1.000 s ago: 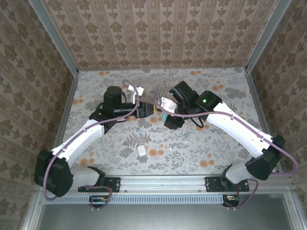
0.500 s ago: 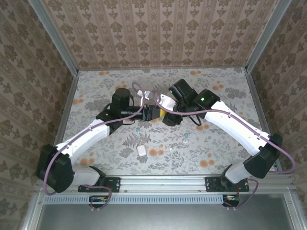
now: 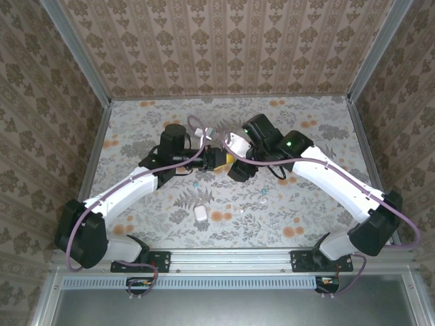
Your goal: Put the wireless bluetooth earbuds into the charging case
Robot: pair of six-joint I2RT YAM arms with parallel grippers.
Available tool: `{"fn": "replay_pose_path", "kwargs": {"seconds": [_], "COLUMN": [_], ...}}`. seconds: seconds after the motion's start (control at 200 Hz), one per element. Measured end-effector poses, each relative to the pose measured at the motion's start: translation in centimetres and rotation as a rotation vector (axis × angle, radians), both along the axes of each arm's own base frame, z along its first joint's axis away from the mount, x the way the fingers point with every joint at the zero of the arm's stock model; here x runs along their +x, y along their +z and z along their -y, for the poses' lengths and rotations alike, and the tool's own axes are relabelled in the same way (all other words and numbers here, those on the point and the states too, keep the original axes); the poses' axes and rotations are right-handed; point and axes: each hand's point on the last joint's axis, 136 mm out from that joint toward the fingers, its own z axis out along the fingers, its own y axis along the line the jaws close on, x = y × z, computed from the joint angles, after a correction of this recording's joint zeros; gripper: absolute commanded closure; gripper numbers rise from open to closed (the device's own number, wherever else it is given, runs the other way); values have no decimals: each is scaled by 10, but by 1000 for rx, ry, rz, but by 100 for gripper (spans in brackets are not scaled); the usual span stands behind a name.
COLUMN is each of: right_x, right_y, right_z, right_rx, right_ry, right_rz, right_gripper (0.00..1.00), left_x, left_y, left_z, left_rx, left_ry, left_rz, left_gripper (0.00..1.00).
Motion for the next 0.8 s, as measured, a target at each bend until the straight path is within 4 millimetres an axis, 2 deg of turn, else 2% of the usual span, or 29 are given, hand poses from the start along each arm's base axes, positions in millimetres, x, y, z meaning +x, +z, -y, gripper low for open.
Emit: {"fn": "replay_pose_path", "kwargs": {"seconds": [0.13,0.225,0.49,0.665,0.8], "right_x": [3,5,24,35,37], "right_y": [13,22,28,27,20], "right_z": [16,25,5,-8,-13], "right_rx": [173,282,424,459,452], "right_ry": [-81,-124,-99,-72,-48], "right_rz": [35,103,196,219,215], "right_gripper": [24,22,23,28,42], "left_x": [15,23,26,27,25], "left_y": [5,10,23,23,24], "left_z": [-10,-17,-20,-21,-23], "left_rx": [-27,-45,-96,-104,-107], "left_ry": [59,97,129,150,157], "left_rz": [-20,-35,-73,-93,-94], "left_gripper": [82,82,83,84,84]}}
